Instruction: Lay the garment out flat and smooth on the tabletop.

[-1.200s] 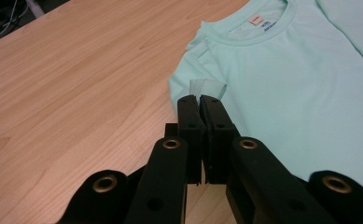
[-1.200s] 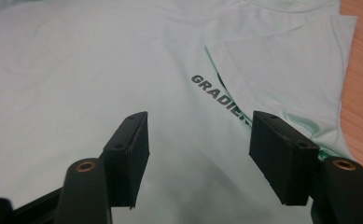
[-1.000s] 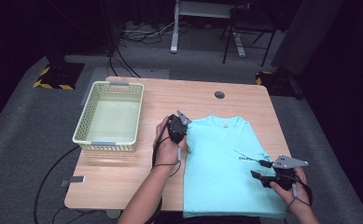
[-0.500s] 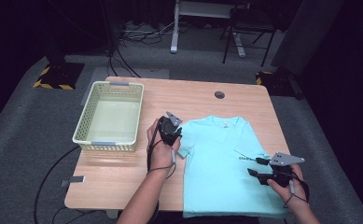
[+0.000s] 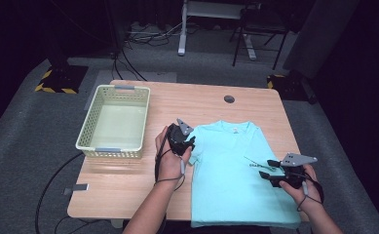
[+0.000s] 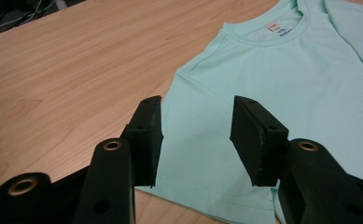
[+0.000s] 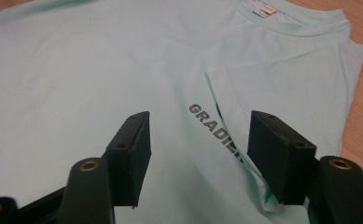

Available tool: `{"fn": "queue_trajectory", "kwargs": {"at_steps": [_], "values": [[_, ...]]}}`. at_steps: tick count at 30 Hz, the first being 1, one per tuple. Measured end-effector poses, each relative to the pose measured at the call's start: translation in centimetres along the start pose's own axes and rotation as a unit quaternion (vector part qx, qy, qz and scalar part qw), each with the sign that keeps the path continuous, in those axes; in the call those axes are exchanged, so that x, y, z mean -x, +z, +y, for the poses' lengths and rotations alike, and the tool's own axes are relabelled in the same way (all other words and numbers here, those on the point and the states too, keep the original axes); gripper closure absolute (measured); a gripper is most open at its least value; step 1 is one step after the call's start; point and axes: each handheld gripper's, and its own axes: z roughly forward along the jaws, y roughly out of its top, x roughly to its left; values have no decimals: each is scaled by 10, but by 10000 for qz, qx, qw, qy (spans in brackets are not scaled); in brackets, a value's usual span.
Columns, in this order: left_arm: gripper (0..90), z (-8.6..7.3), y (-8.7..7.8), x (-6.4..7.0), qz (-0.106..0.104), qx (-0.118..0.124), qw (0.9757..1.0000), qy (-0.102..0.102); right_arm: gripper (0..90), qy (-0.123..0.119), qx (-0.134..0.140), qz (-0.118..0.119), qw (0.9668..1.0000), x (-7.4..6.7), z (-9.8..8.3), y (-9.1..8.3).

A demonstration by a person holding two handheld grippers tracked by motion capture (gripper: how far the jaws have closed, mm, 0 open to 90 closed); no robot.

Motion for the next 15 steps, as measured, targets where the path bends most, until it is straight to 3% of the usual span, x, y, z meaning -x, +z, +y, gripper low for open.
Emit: {"fn": "queue_trajectory", "kwargs": {"at_steps": [15], "values": [[533, -5, -7, 3, -150, 17, 9999, 49, 444, -157, -160, 7, 9997, 20, 30, 27]]}}
